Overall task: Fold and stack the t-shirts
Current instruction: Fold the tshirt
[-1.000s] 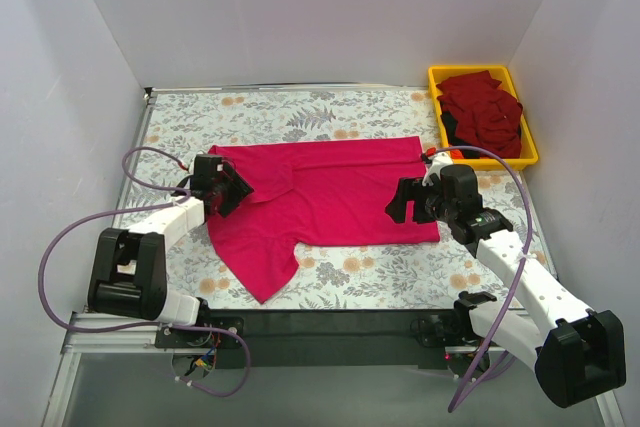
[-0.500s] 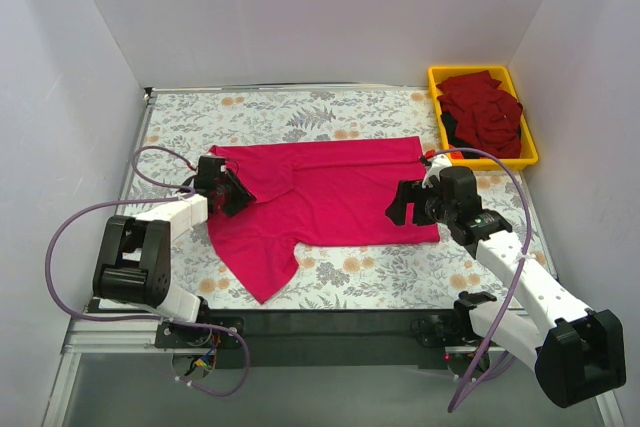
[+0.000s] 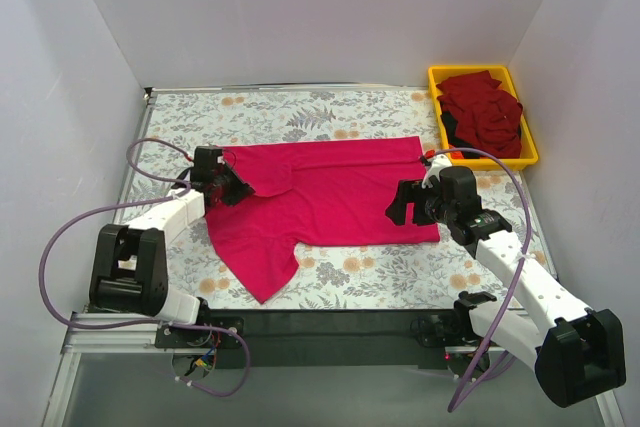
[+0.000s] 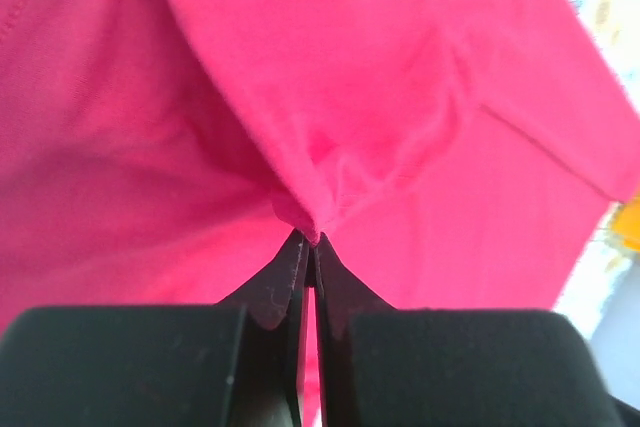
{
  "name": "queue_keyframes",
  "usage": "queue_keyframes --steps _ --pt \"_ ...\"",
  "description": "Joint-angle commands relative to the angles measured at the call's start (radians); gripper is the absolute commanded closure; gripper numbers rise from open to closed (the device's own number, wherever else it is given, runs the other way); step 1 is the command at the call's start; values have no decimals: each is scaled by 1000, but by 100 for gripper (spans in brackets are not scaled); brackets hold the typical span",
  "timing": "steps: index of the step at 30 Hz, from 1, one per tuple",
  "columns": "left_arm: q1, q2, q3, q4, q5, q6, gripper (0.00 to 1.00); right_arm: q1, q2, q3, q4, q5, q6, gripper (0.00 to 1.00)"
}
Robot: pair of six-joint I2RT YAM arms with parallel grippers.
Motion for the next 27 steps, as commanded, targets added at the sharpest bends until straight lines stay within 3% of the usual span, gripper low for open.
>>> queue_keyframes --steps 1,12,17,21,27 --pt "-4 -73 56 -80 26 -57 96 3 1 14 8 -13 -14 25" --pt "-2 -111 23 -155 -15 -145 91 3 21 24 10 -42 -33 25" --pt "-2 -84 27 -134 -3 -140 91 14 94 55 140 -191 -13 32" --pt "-2 -56 61 -129 11 -119 91 78 247 100 339 -308 88 39" --pt "-2 -42 73 -130 26 -112 91 178 553 267 564 -355 177 46"
